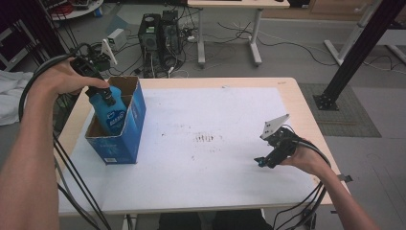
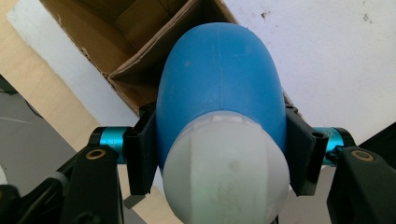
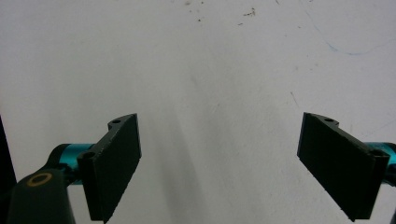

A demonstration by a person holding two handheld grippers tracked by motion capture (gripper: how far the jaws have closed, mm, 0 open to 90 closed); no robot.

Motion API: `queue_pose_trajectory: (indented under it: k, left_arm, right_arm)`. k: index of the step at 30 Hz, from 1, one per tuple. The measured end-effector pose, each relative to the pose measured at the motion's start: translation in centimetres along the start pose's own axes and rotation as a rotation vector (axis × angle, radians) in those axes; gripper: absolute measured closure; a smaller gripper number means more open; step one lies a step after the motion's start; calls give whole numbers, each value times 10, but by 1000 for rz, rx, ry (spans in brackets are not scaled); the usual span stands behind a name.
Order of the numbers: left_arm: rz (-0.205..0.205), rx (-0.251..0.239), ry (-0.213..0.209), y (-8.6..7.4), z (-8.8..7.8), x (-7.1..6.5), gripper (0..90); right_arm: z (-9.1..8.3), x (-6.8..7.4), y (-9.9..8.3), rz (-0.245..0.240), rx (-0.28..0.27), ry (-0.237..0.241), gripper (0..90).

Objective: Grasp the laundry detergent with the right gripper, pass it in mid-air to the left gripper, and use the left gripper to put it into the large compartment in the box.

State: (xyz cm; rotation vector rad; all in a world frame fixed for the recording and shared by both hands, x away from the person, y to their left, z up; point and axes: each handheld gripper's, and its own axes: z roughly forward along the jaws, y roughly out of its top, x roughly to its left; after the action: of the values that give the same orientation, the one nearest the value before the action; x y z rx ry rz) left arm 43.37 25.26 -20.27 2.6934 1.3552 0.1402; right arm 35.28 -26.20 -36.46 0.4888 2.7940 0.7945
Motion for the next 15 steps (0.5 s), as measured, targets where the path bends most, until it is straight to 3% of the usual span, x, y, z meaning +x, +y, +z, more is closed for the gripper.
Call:
queue_pose_trajectory:
  k: [15]
  left_arm:
    - [19, 22, -27, -7, 39, 0, 383]
  right_arm:
    - [8, 2, 0, 1, 17, -1, 127]
